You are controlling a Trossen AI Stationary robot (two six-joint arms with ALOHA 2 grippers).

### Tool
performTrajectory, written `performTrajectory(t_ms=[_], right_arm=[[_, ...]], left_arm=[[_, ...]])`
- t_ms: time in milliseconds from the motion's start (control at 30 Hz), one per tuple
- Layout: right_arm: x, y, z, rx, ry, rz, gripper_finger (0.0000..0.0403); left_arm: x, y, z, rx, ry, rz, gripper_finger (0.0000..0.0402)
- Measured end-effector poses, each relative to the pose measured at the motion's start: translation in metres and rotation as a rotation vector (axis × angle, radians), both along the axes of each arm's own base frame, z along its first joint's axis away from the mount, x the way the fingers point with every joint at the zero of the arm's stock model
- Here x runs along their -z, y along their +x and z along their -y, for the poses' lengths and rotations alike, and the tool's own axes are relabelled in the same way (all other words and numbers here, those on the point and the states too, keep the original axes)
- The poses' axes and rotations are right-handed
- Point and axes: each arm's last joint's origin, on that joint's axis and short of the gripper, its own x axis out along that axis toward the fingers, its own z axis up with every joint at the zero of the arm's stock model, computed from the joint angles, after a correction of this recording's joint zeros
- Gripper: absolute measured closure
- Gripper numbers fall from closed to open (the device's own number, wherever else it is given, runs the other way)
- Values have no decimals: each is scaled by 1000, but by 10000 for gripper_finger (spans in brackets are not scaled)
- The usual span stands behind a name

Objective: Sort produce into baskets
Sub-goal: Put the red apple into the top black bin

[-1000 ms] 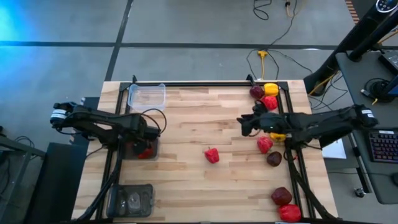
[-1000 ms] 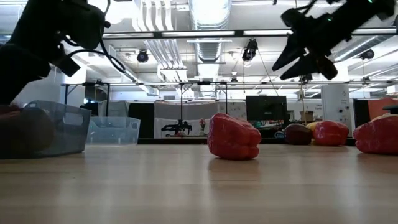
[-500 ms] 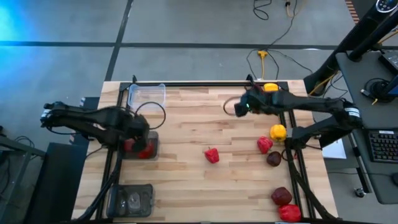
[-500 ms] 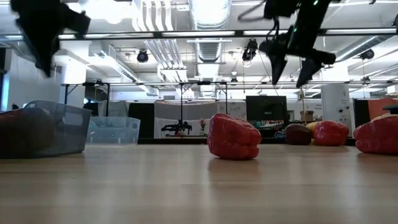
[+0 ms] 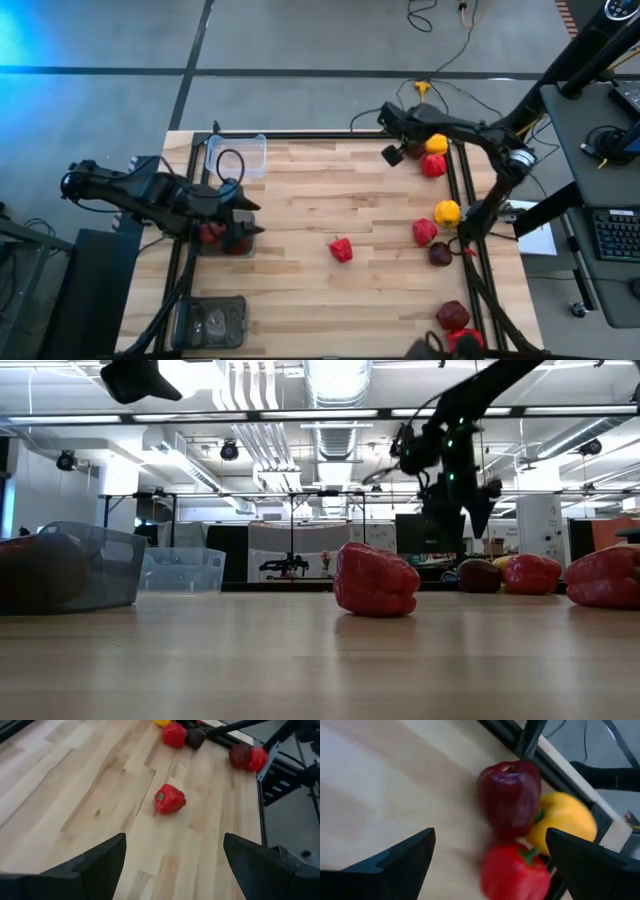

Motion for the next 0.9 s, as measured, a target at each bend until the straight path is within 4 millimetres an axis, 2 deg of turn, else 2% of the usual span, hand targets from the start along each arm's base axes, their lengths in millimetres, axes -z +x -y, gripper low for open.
performTrajectory(t_ms=[133,233,467,600,700,767,900], right_arm=[[17,-7,29,-38,84,-40,30],[32,-13,44,-62,139,-73,30],[64,-19,60,-66,231,-122,30],[77,-16,61,-43,259,-119,41],[80,-9,58,-45,266,-97,74],[77,-1,52,-68,261,-74,100],[59,25,27,-173,264,50,102]], left_arm=[[3,5,0,-58,3,-13,84],[2,7,-3,-149,47,22,84],[1,13,-4,-270,63,65,84],[2,14,-4,-283,45,65,84],[1,13,-2,-272,41,73,84],[0,11,1,-254,40,77,84],[0,4,7,-213,44,66,88]])
